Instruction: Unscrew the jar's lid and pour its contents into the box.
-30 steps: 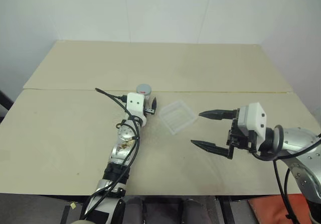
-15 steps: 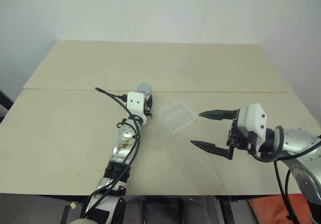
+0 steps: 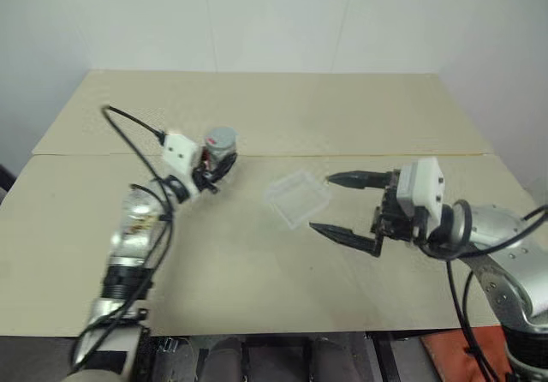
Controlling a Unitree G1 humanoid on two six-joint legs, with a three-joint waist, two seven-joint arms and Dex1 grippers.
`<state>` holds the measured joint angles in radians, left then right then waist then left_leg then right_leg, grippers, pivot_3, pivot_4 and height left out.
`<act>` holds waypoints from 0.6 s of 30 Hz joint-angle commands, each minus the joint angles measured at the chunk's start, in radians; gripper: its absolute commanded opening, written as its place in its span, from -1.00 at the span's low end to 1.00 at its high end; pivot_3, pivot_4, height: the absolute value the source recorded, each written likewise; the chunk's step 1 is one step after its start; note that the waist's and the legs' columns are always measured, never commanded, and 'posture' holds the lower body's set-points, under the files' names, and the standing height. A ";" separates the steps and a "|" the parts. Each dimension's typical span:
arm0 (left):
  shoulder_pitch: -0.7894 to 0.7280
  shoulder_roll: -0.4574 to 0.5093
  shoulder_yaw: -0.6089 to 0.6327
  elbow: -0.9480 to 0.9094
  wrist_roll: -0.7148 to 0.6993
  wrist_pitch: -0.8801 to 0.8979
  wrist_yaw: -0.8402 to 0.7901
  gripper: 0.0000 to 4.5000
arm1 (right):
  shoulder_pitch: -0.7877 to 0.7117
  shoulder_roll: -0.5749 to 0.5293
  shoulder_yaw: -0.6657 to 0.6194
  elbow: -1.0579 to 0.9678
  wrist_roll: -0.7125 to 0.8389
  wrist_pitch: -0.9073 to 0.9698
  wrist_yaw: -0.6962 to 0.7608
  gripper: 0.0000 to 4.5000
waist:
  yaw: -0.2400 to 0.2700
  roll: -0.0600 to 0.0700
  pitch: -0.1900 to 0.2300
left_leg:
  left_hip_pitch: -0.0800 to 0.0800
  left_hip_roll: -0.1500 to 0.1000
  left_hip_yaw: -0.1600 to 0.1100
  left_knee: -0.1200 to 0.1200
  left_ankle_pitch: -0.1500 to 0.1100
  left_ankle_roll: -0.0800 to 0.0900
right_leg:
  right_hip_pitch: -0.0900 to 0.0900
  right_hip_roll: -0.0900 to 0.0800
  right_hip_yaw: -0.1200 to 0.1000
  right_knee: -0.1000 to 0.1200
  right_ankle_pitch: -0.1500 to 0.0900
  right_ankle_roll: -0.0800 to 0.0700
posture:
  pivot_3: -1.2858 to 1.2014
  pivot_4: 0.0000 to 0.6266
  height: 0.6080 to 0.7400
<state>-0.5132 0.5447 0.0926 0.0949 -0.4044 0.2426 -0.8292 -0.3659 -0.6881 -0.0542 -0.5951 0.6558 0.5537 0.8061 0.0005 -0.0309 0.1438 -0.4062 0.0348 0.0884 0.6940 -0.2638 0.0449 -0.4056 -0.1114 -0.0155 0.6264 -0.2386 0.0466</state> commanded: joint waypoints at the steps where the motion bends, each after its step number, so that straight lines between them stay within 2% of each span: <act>1: -0.021 0.085 0.018 -0.068 -0.163 0.084 -0.262 -0.15 | -0.105 0.054 0.024 0.021 0.054 0.063 -0.055 1.00 | 0.002 0.000 0.000 | 0.000 0.000 0.000 0.000 0.000 0.000 | 0.000 0.000 0.000 0.000 0.000 0.000 | 0.03 -0.52 1.00; 4: -0.046 0.122 -0.012 -0.051 -0.192 0.096 -0.397 -0.15 | -0.200 0.111 0.064 0.055 0.060 0.114 -0.102 1.00 | 0.008 0.000 0.000 | -0.001 0.000 0.000 0.000 0.000 0.000 | 0.000 0.000 -0.001 0.000 0.000 0.000 | 0.03 -0.52 1.00; 8: -0.102 0.076 -0.059 -0.018 -0.178 0.102 -0.438 -0.15 | -0.320 0.216 0.139 0.108 0.024 0.190 -0.199 1.00 | 0.011 0.000 0.000 | -0.001 -0.001 0.001 0.001 0.000 0.000 | 0.000 0.000 -0.001 0.002 0.000 0.000 | 0.03 -0.52 1.00; 18: -0.197 0.010 -0.108 0.076 -0.146 0.081 -0.519 -0.15 | -0.406 0.320 0.214 0.149 -0.056 0.233 -0.290 1.00 | 0.004 0.000 0.000 | -0.007 -0.001 0.001 0.001 0.001 -0.001 | -0.006 0.001 -0.001 0.003 0.000 0.000 | 0.03 -0.52 1.00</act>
<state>-0.6792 0.5537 -0.0211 0.1752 -0.5511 0.3430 -1.3269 -0.7452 -0.3718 0.1720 -0.4338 0.6086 0.7781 0.5261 0.0046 -0.0305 0.1441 -0.4141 0.0341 0.0894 0.6953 -0.2629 0.0435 -0.4119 -0.1104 -0.0162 0.6291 -0.2387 0.0466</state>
